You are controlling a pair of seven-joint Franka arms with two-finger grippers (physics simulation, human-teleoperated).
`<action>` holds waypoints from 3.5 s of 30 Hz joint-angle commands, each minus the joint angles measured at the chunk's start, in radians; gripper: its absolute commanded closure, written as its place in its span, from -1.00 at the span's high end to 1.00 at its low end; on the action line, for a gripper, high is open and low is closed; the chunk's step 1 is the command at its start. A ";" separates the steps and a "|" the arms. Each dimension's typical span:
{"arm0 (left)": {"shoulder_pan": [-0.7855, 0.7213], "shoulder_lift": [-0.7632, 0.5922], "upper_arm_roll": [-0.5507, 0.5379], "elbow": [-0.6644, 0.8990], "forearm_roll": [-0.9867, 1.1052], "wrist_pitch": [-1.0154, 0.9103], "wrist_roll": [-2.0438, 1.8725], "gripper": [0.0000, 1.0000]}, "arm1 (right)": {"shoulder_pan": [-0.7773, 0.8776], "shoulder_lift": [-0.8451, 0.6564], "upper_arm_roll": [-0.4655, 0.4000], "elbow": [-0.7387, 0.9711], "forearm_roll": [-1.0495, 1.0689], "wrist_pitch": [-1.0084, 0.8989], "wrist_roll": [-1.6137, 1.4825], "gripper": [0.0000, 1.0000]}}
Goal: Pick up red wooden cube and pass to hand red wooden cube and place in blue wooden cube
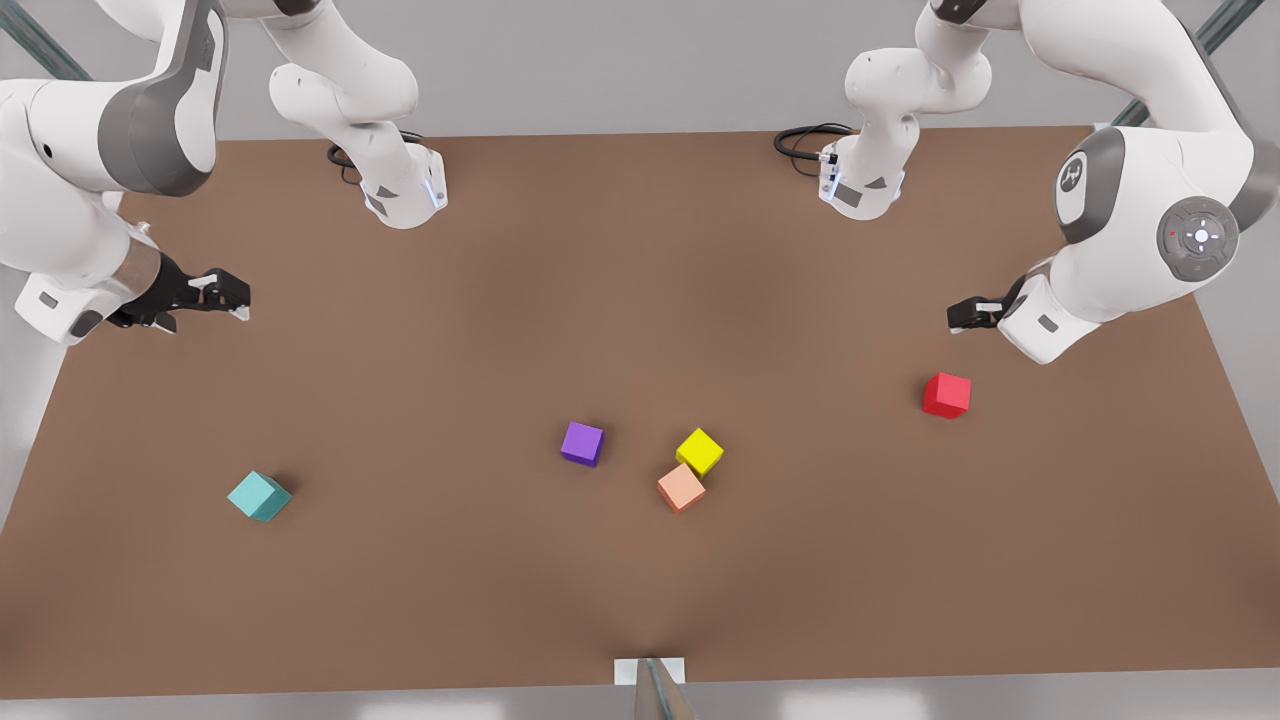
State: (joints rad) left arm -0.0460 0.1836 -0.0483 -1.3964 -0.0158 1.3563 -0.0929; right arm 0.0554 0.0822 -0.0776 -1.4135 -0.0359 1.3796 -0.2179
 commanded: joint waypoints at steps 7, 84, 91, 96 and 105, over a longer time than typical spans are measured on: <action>0.012 0.077 0.056 -0.165 0.005 0.250 0.192 1.00 | -0.002 0.007 -0.001 -0.007 0.007 -0.004 -0.015 1.00; 0.017 0.803 -0.584 0.171 -1.070 0.692 0.187 0.36 | 0.067 0.630 0.027 -0.024 1.373 0.122 -1.736 1.00; 0.021 0.804 -0.584 0.163 -1.067 0.682 0.328 0.36 | 0.135 0.648 0.029 -0.035 1.518 0.230 -2.124 1.00; 0.025 0.812 -0.584 0.158 -1.081 0.682 0.392 0.36 | 0.179 0.662 0.029 -0.038 1.599 0.262 -2.198 1.00; 0.023 0.817 -0.584 0.158 -1.082 0.682 0.418 0.36 | 0.238 0.683 0.042 -0.053 1.663 0.280 -2.190 1.00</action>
State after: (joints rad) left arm -0.0223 1.0023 -0.6313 -1.2382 -1.0931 2.0393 0.2288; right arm 0.2895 0.7663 -0.0356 -1.4647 1.6084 1.6397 -1.8958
